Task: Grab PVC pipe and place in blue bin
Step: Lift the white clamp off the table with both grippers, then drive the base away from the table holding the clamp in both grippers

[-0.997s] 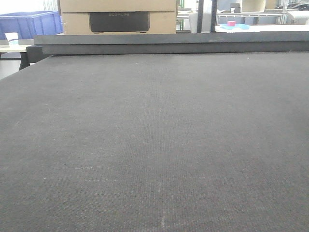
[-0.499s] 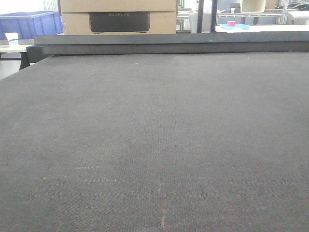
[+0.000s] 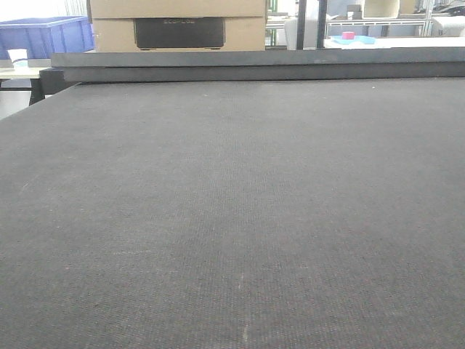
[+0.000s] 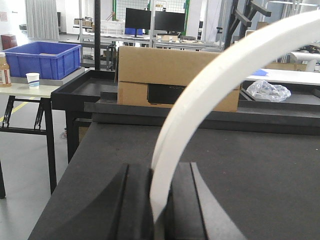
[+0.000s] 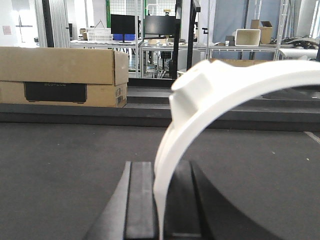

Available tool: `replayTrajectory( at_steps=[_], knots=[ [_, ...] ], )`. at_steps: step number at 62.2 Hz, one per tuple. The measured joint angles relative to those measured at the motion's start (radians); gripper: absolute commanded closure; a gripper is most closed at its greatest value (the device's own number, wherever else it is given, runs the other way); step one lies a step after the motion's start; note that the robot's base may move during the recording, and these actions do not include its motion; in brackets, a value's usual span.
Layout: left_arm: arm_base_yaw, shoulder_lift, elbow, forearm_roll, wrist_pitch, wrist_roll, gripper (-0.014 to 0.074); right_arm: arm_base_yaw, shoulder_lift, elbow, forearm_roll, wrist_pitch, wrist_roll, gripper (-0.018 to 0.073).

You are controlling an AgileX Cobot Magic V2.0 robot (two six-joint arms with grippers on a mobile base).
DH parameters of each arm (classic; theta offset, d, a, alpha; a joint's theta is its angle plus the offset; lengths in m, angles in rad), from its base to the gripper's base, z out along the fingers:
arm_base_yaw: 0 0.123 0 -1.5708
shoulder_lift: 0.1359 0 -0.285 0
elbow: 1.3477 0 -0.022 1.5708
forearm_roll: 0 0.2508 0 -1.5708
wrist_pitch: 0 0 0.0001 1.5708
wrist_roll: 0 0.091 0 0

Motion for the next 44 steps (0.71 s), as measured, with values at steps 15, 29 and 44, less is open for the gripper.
replayTrajectory(
  at_steps=[15, 29, 44],
  knots=[
    [0.000, 0.000, 0.000, 0.000, 0.000, 0.000, 0.0708, 0.000, 0.000, 0.000, 0.000, 0.000, 0.000, 0.0727],
    [0.000, 0.000, 0.000, 0.000, 0.000, 0.000, 0.0708, 0.000, 0.000, 0.000, 0.000, 0.000, 0.000, 0.0727],
    [0.000, 0.000, 0.000, 0.000, 0.000, 0.000, 0.0708, 0.000, 0.000, 0.000, 0.000, 0.000, 0.000, 0.0727]
  ],
)
